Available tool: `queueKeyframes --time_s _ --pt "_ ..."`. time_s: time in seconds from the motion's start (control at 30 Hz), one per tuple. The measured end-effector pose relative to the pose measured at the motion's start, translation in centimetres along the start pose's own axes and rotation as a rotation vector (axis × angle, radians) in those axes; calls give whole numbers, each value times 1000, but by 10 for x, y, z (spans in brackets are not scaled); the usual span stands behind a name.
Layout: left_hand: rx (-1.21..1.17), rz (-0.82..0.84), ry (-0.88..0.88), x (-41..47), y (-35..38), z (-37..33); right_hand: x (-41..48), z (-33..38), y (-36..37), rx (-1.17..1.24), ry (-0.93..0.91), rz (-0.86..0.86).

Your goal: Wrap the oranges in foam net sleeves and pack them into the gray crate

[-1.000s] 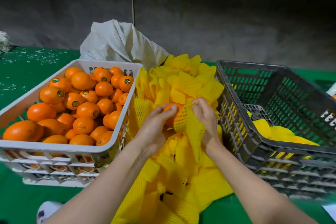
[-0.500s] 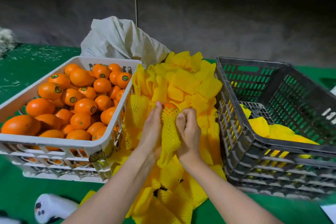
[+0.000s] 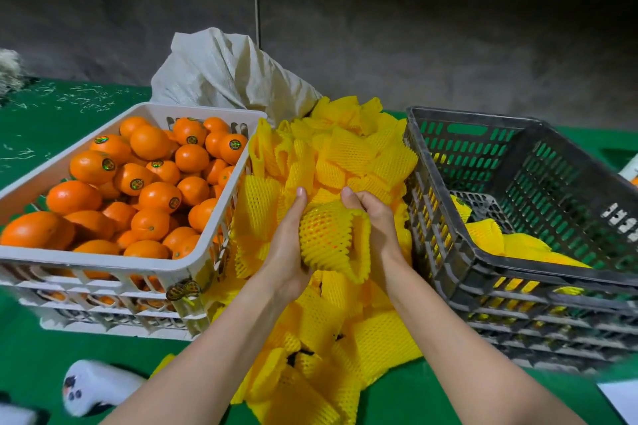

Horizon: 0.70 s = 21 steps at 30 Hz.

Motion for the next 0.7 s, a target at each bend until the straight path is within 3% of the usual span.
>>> queueKeyframes --time_s 0.1,0.27,0.43,0.53,0.7 --pt "-78 -85 -10 -1 2 -3 -6 -7 6 113 64 -1" --pt "-160 -194 -14 2 -4 -5 -17 -6 8 -14 -3 -25" --pt "-77 -355 51 6 -11 -8 -20 -14 12 10 175 35" --pt "135 -439 127 11 -15 -5 -15 -15 12 41 225 -17" --pt "703 -390 521 5 -17 -13 -14 -25 6 68 281 -26"
Point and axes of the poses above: each hand's wrist, its own x-axis towards the middle knuckle, its own y-axis out of the palm, z = x × y, the point moved 3 cm from there along x, towards the middle knuckle, and after that the axes turned 9 degrees about z, right-handed, at the moved point
